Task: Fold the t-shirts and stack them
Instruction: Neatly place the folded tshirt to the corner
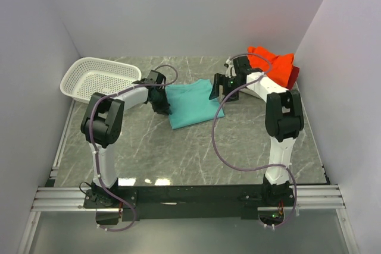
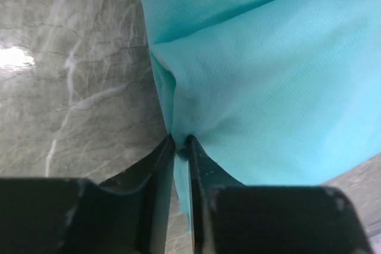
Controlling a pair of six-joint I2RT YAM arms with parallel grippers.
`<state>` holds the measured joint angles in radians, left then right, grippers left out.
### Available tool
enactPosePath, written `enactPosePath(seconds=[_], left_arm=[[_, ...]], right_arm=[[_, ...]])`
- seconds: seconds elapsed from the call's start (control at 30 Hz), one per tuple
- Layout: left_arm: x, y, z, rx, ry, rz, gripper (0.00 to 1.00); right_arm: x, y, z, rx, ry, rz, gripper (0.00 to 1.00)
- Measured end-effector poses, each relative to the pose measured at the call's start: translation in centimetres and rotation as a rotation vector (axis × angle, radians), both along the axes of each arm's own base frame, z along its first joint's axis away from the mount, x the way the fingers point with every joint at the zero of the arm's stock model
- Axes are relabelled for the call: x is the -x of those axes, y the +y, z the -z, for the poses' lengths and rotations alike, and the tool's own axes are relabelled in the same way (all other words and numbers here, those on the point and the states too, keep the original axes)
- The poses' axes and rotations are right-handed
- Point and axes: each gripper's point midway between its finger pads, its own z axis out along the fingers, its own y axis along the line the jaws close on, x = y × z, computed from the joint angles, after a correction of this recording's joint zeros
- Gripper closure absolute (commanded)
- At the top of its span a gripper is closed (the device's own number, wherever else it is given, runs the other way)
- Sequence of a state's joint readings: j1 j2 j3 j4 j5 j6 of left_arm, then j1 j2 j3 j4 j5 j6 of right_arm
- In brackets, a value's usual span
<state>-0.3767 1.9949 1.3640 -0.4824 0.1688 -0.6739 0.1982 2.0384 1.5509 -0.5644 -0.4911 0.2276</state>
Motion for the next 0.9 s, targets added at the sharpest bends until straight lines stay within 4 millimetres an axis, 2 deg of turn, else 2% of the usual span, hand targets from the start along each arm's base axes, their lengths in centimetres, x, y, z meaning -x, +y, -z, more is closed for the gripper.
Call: enactPosePath(seconds=[0.33,0.67,0.9], left_arm=[[0.0,-0.5,0.4,0.026,0.002,0.013,1.0],[-0.1,-1.0,0.4,0.06,-0.011,0.03,1.0],[-0.2,-1.3,0.4,0.076,-0.012,0.037,1.0]], right_arm=[[-0.7,0.1,3.2,0.012,0.048,-0.015,0.15],[-1.7,1.3,3.2,-0.056,0.044,-0.048,0.2],[-1.5,2.3,3.3,-0.101,0.052,-0.076,0.29]])
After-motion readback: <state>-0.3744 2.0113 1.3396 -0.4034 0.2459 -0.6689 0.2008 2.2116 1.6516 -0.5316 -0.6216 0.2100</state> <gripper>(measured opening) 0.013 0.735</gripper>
